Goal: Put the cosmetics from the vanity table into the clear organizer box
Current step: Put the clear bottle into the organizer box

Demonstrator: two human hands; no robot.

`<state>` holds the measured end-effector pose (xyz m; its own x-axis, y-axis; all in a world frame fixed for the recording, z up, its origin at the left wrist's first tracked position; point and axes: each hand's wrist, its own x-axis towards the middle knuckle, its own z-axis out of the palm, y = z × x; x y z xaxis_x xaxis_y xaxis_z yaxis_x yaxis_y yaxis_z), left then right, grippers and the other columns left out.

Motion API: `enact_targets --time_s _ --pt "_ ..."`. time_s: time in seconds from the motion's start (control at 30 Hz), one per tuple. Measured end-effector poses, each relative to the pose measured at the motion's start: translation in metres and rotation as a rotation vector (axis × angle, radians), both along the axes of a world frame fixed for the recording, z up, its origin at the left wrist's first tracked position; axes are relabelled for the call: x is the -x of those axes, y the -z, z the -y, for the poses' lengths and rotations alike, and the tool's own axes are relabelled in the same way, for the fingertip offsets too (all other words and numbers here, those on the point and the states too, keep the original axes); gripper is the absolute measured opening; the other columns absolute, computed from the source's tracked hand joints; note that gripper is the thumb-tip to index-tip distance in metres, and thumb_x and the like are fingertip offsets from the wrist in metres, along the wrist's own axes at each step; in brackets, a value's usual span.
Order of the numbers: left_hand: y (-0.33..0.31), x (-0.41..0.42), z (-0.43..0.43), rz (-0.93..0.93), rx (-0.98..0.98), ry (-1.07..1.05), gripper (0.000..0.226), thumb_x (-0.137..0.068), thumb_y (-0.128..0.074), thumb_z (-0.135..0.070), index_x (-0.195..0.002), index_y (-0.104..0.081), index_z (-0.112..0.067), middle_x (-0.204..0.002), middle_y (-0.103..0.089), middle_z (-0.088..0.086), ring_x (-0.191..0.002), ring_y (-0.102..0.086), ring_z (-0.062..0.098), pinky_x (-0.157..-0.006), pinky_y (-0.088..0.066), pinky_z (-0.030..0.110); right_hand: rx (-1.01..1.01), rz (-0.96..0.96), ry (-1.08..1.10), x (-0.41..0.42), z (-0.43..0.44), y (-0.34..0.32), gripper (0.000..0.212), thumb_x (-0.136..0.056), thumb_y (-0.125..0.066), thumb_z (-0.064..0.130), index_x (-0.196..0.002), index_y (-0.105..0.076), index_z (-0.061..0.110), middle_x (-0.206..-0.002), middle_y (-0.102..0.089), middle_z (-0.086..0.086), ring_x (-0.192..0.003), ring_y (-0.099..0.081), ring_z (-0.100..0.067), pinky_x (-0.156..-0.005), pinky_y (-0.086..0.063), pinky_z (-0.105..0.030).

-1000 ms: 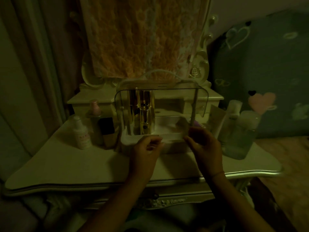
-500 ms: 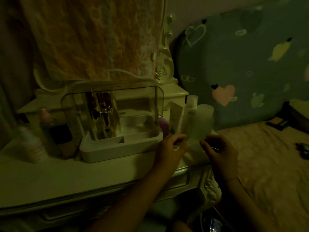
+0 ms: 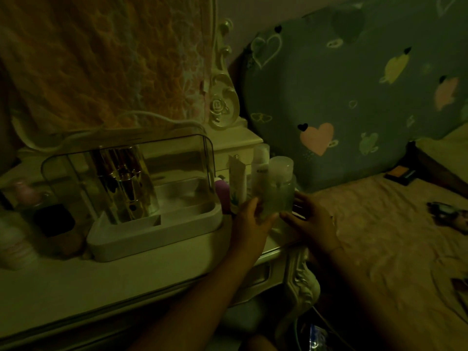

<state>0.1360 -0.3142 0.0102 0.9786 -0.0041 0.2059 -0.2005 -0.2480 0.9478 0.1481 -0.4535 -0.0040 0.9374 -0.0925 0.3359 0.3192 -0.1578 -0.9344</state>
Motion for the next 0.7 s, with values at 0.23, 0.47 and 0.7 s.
enact_targets --time_s 0.23,0.47,0.7 --pt "0.002 0.000 0.001 0.061 -0.064 -0.029 0.036 -0.084 -0.062 -0.027 -0.117 -0.055 -0.015 -0.122 -0.050 0.005 -0.106 -0.054 0.018 -0.087 -0.052 0.036 -0.013 -0.034 -0.079 0.009 0.003 -0.005 0.058 -0.058 -0.074 0.031 -0.111 -0.051 0.035 -0.115 -0.063 -0.005 -0.105 -0.061 -0.015 -0.088 -0.051 -0.033" --pt "0.007 0.020 -0.017 0.009 0.011 0.046 0.042 -0.079 -0.067 -0.031 -0.118 -0.051 -0.032 -0.116 -0.055 -0.011 -0.104 -0.054 0.004 -0.074 -0.043 0.012 0.037 0.000 -0.100 0.035 -0.006 -0.005 0.054 -0.065 -0.076 0.017 -0.111 -0.053 0.033 -0.106 -0.063 0.013 -0.097 -0.062 0.004 -0.075 -0.051 -0.010" --pt "0.010 0.046 -0.054 -0.027 0.051 -0.023 0.043 -0.072 -0.072 -0.035 -0.107 -0.050 -0.048 -0.113 -0.061 -0.015 -0.104 -0.058 0.005 -0.086 -0.053 0.033 0.032 0.012 -0.141 0.059 -0.043 -0.007 0.062 -0.062 -0.078 0.016 -0.119 -0.054 0.018 -0.111 -0.066 0.001 -0.100 -0.064 -0.006 -0.081 -0.054 -0.021"
